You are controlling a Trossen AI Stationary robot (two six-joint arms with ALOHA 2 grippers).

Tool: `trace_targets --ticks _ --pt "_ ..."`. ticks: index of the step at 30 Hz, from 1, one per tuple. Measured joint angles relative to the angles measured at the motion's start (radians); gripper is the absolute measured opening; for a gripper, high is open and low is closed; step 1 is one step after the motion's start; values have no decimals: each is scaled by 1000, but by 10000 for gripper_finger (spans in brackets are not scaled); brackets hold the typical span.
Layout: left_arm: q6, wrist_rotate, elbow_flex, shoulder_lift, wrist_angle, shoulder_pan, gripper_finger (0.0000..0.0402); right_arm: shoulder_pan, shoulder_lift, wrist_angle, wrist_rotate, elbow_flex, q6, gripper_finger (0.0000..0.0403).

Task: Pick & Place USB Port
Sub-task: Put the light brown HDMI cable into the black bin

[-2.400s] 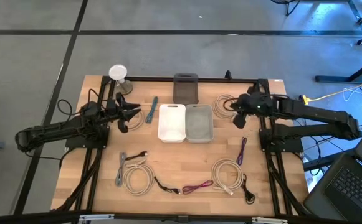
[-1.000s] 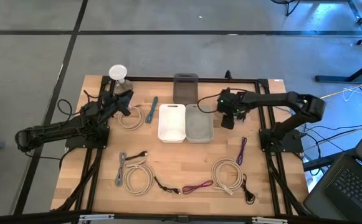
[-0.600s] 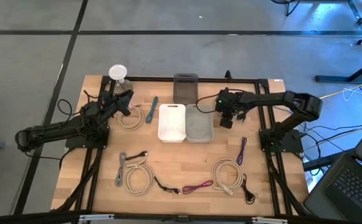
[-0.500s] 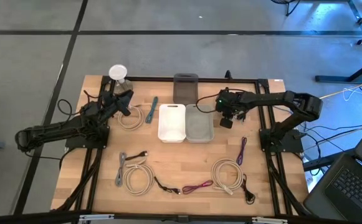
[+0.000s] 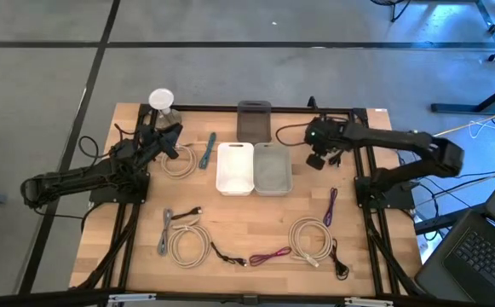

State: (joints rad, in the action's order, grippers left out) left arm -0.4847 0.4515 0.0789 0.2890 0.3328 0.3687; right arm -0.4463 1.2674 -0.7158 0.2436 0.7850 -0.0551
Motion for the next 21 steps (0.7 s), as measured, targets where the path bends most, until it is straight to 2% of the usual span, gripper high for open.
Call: trace_targets --ticks 2,5,10,15,18,21 --pt "0 0 0 0 0 0 102 17 -49 9 -15 27 0 21" --pt "0 0 0 0 0 0 102 44 -105 73 -92 79 0 21" --pt "0 0 0 0 0 0 102 80 -146 367 -330 111 1 21" --pt "0 0 0 0 0 0 102 97 -106 686 -588 111 60 21" --pt "0 0 0 0 0 0 102 99 -60 837 -662 111 103 21" --pt "0 0 0 0 0 0 102 99 5 989 -689 111 126 21"
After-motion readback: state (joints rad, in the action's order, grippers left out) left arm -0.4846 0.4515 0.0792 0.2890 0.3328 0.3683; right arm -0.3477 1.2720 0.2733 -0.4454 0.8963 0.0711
